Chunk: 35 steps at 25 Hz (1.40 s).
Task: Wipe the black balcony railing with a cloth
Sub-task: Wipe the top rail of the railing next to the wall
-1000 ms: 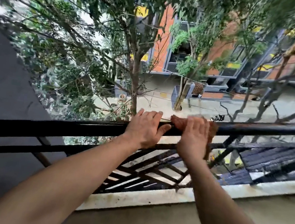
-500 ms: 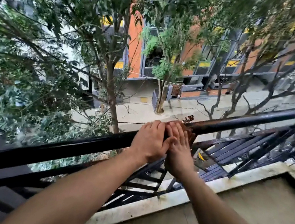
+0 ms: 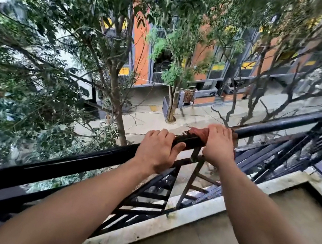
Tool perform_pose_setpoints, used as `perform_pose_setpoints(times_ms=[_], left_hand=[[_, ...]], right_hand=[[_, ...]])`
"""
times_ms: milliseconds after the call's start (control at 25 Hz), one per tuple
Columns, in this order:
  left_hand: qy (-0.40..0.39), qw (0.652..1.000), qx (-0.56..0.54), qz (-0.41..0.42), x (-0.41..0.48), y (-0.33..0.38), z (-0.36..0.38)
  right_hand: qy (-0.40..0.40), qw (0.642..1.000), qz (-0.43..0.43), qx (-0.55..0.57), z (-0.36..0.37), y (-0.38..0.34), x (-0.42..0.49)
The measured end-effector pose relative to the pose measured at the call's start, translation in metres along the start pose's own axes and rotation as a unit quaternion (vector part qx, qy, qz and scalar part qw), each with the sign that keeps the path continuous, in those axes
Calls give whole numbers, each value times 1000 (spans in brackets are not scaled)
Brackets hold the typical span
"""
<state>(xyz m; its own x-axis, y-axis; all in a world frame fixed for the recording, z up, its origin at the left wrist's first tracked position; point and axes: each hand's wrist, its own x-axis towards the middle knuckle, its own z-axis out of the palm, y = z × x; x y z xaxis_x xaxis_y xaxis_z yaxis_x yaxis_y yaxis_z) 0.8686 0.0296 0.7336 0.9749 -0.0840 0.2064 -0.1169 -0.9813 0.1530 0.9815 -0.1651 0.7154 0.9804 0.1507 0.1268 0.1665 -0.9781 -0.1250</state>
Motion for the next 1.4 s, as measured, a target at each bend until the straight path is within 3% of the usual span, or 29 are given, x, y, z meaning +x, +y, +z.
perform_pose_setpoints(times_ms=[40,80,160,240,280,400,440,520,560,640,800,840,920,1040,1120,1200,1320,1400], left_hand=[[-1,1000,-2,-7,2,1,0],[-2,1000,-12,-12,4,3,2],[7,999,-29,-17,10,8,6],[8,999,-28,-11,14,15,10],[1,1000,-20,1,16,17,12],[0,1000,-11,15,18,22,16],[4,1000,-24,15,22,25,18],[15,999,-47,14,32,29,22],[23,998,-53,12,36,32,24],[27,999,-42,18,44,41,25],[17,999,-21,-16,57,46,23],[20,999,-21,-28,61,46,25],[21,998,-18,-49,70,53,30],[20,997,-15,-72,85,74,31],[33,996,-14,-84,87,86,31],[77,989,-55,-111,80,90,34],[220,958,-109,-148,63,72,36],[234,964,-72,-105,45,50,40]], right_hand=[[2,999,32,-13,2,-13,-3],[5,1000,2,0,9,-31,-13],[-2,992,-115,46,39,-52,-57],[-1,979,-195,56,35,-27,-61],[4,984,-169,56,26,-7,-42],[-1,999,49,21,-3,4,-2],[10,999,35,9,3,-8,-6],[21,995,-91,26,29,-34,-34],[23,987,-153,40,38,-32,-46],[26,978,-198,54,29,8,-23],[-43,999,-2,-23,-17,57,51],[-33,999,2,-18,-13,47,49],[-15,996,-89,9,10,33,18],[-13,972,-230,36,9,75,16],[-37,987,-157,2,-4,89,49],[-18,993,-108,-33,-3,53,42],[12,961,-265,74,36,-11,-15],[19,929,-359,92,38,12,-24]])
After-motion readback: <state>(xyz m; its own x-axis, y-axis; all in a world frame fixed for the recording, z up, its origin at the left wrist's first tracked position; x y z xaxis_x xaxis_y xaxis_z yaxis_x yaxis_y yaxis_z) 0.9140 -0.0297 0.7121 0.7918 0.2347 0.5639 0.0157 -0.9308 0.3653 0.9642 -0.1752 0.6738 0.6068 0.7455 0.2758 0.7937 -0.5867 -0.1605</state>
